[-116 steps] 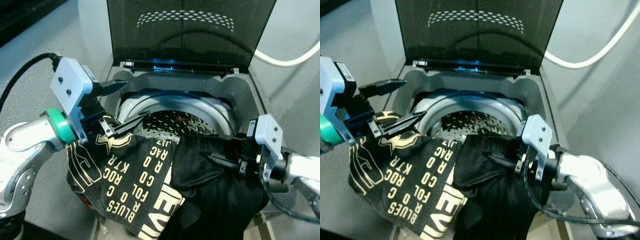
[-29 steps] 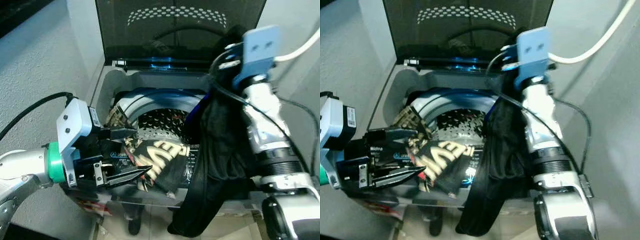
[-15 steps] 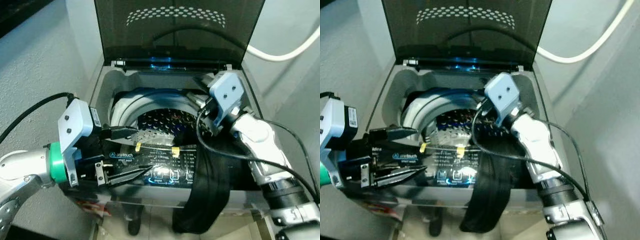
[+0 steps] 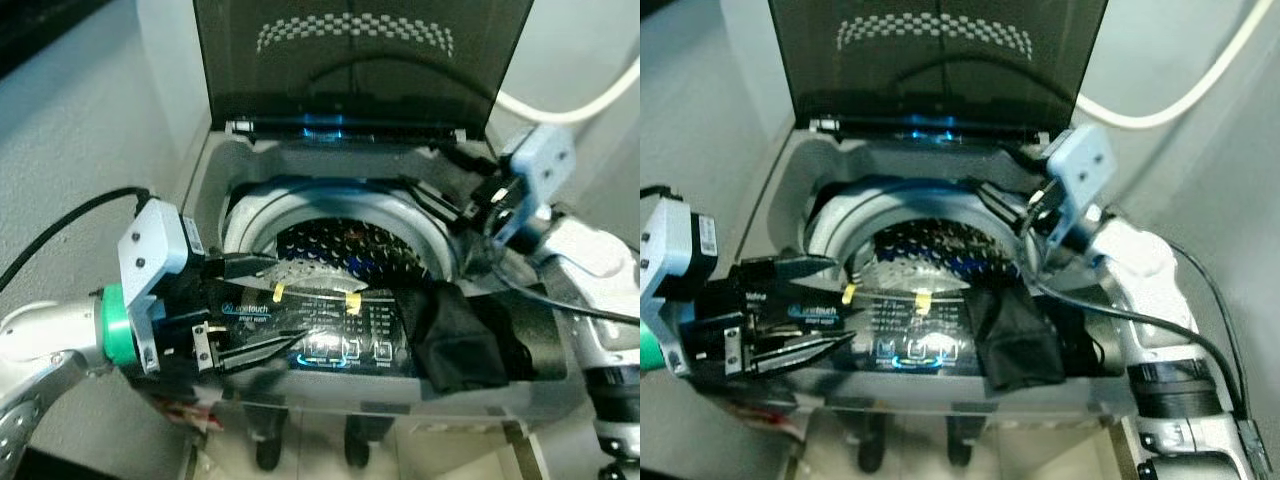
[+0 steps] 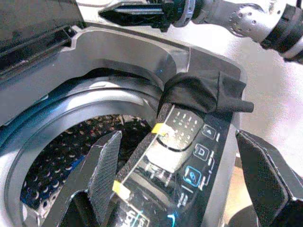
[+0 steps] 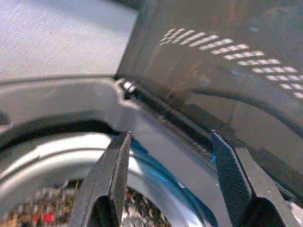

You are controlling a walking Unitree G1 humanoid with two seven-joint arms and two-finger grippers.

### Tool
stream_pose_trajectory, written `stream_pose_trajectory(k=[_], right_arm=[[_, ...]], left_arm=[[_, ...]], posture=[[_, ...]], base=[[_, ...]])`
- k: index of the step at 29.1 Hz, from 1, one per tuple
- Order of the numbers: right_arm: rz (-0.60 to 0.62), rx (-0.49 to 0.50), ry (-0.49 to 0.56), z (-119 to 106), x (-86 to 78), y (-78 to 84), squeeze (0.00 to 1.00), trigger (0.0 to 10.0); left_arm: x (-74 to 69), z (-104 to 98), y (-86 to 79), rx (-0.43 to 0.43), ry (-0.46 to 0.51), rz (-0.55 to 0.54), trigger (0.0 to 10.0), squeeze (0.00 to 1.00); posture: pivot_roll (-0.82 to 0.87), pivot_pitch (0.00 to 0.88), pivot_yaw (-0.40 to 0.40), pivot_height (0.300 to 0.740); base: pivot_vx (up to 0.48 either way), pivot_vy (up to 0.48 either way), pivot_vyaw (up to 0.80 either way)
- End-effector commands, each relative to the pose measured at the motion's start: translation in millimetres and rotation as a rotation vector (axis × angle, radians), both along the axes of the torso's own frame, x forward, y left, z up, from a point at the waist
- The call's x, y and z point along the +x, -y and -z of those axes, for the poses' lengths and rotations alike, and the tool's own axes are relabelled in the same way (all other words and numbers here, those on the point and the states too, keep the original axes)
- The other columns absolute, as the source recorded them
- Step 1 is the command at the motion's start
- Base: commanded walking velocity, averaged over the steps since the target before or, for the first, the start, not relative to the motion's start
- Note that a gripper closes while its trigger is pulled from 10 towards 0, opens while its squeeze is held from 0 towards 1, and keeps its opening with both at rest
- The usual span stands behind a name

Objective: Clothes washing

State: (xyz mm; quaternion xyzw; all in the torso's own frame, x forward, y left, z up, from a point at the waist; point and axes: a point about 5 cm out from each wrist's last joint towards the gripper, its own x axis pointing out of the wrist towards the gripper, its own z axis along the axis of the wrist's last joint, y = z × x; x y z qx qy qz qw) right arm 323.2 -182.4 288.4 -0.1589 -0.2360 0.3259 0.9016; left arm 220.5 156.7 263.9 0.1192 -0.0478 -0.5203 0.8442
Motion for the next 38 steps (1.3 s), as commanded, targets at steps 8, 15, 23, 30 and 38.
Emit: stream_pose_trajectory(k=[8,15,23,30,38], right_arm=[[0.01,0.187,-0.085,33,-11.5,-22.9,0.0,10.0],[-0.185,-0.058,-0.248,53,-39.3,-8.4,0.0,10.0],[-0.092,-0.141,-0.242,30,-50.2,44.6,0.0,10.0],[-0.189,-0.163,-0.379,51,-66.9,45.7,0.0,10.0],[-0.238,-0.17,-0.475,64,-68.7,52.0,0.0,10.0]], left_arm=[[17.8,2,2.3,-0.043,0.021,-0.1,10.0,0.0],[17.8,2,1.2,-0.037,0.016,-0.092,10.0,0.0],[14.1,4,-1.0,-0.022,0.002,-0.069,10.0,0.0],[14.4,5,-1.6,-0.009,-0.003,-0.054,10.0,0.0],[14.2,5,-1.9,-0.003,-0.004,-0.047,10.0,0.0]], posture=[[0.13,0.066,0.062,0.74],[0.12,0.062,0.076,0.74],[0.12,0.059,0.074,0.74],[0.12,0.059,0.081,0.74],[0.13,0.056,0.081,0.74]], base=[[0.0,0.0,0.0],[0.0,0.0,0.0],[0.0,0.0,0.0],[0.0,0.0,0.0],[0.0,0.0,0.0]])
